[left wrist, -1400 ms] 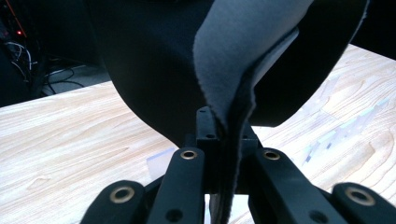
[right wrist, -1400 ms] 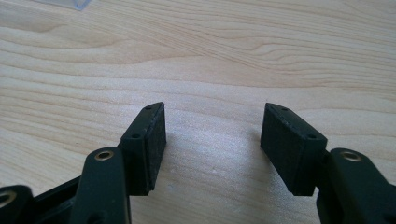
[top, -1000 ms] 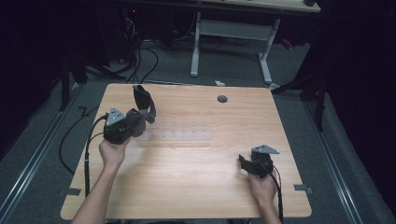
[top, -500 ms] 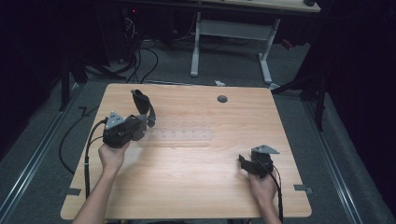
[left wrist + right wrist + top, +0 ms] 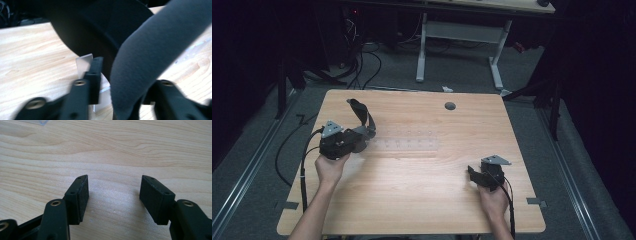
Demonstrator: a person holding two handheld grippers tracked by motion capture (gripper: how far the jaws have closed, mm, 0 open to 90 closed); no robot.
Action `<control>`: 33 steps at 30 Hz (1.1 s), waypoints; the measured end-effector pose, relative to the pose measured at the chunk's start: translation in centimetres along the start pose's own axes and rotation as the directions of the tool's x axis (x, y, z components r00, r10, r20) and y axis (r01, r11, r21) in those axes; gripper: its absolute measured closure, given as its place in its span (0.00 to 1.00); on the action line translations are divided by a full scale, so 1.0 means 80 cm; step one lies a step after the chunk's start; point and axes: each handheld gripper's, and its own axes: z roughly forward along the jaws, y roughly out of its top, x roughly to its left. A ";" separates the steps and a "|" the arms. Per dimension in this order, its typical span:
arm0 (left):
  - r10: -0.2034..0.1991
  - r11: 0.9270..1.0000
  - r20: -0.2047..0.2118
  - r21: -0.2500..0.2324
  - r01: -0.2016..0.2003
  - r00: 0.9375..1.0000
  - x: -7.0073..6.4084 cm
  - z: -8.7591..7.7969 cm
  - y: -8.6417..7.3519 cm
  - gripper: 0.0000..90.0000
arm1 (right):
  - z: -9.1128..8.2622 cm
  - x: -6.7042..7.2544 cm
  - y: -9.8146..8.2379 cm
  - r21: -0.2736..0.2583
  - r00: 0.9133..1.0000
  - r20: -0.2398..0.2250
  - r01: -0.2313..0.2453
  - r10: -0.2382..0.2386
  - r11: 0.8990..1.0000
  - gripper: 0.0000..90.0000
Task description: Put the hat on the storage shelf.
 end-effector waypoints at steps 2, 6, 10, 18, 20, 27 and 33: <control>0.003 1.000 -0.013 0.004 -0.003 1.000 0.000 0.000 0.000 0.54 | 0.000 0.000 0.000 0.000 1.000 0.000 0.000 0.000 1.000 0.45; 0.009 1.000 -0.025 0.028 -0.008 1.000 0.000 -0.006 0.000 0.46 | 0.000 0.000 0.000 0.000 1.000 0.000 0.000 0.000 1.000 0.45; -0.006 1.000 -0.015 0.020 0.007 1.000 0.000 -0.020 -0.003 0.41 | 0.000 0.000 0.000 0.000 1.000 -0.001 0.000 0.000 1.000 0.45; 0.015 0.996 -0.068 0.083 -0.009 0.998 0.019 -0.052 -0.062 0.38 | 0.000 0.000 0.000 0.000 1.000 0.000 0.000 0.000 1.000 0.45; 0.058 0.992 -0.095 0.113 -0.047 0.994 0.024 -0.053 -0.079 0.38 | 0.000 0.000 0.000 0.000 1.000 -0.001 0.000 0.000 1.000 0.45; 0.114 0.983 -0.161 0.159 -0.088 0.980 0.036 -0.050 -0.110 0.36 | 0.000 0.000 0.000 -0.001 1.000 -0.001 0.002 -0.002 1.000 0.45; 0.109 0.984 -0.162 0.158 -0.084 0.981 0.036 -0.050 -0.110 0.36 | 0.000 0.000 0.000 -0.001 1.000 -0.001 0.002 -0.002 1.000 0.45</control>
